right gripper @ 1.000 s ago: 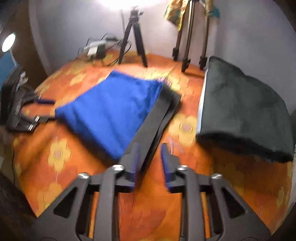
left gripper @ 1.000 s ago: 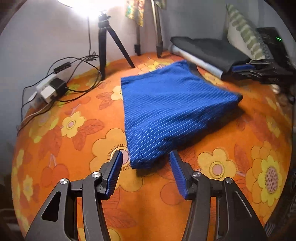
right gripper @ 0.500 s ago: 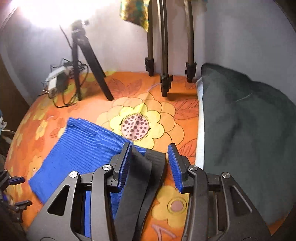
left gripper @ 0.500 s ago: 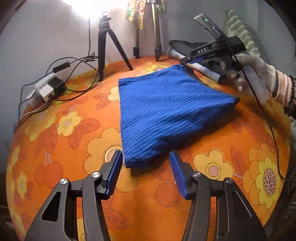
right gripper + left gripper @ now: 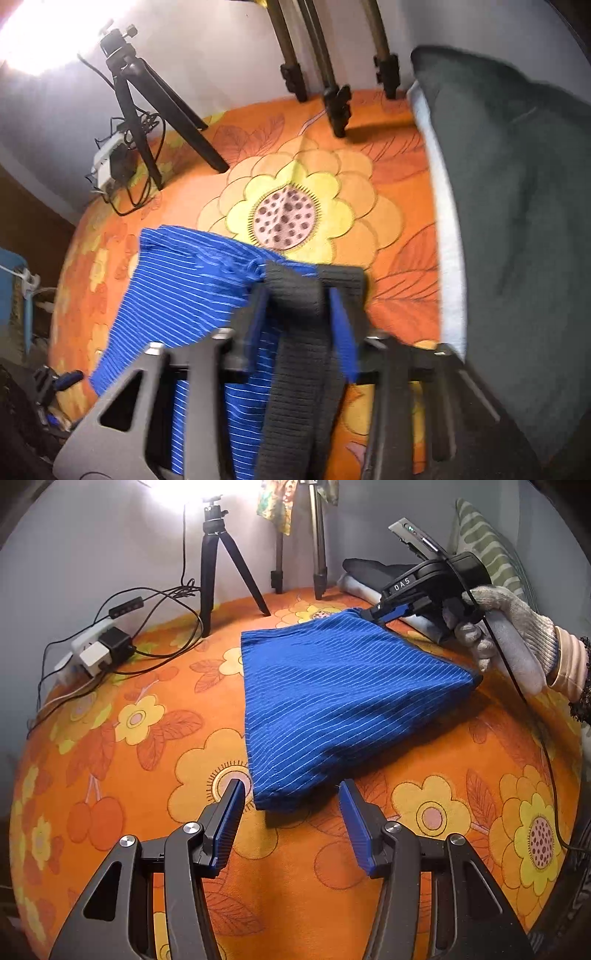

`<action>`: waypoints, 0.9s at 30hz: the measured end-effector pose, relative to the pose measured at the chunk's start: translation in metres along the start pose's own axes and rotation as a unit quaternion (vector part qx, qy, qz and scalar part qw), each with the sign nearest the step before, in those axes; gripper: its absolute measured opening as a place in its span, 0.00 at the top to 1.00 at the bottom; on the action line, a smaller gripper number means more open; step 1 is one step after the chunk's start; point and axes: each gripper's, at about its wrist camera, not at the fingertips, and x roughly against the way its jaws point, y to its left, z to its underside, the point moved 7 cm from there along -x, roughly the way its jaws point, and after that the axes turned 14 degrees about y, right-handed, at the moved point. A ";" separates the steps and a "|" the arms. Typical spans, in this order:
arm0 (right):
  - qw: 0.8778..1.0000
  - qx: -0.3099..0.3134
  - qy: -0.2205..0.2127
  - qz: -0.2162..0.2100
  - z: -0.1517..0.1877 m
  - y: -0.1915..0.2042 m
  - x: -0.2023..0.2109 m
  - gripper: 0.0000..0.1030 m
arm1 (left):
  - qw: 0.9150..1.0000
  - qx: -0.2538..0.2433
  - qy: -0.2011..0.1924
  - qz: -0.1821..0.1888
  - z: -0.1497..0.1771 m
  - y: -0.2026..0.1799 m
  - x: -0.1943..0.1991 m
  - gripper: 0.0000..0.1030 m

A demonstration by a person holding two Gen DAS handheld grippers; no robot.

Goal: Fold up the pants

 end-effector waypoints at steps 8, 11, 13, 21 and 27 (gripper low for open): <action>0.987 0.049 -0.091 0.123 0.013 0.021 0.038 0.90 | 1.000 0.000 -0.001 -0.006 0.000 0.001 -0.002 0.49; 0.982 0.046 -0.067 0.169 0.007 0.012 0.025 0.90 | 1.000 0.003 -0.002 -0.007 -0.001 0.002 0.000 0.49; 0.986 0.047 -0.040 0.155 0.004 0.008 0.014 0.86 | 1.000 0.002 -0.006 -0.008 -0.002 0.001 0.002 0.49; 0.984 0.067 -0.080 0.143 0.029 0.020 0.059 0.69 | 1.000 0.004 -0.013 -0.014 -0.004 0.002 0.007 0.49; 0.982 0.147 -0.064 0.098 0.085 0.072 0.074 0.69 | 1.000 -0.002 -0.006 -0.023 0.005 0.003 0.008 0.49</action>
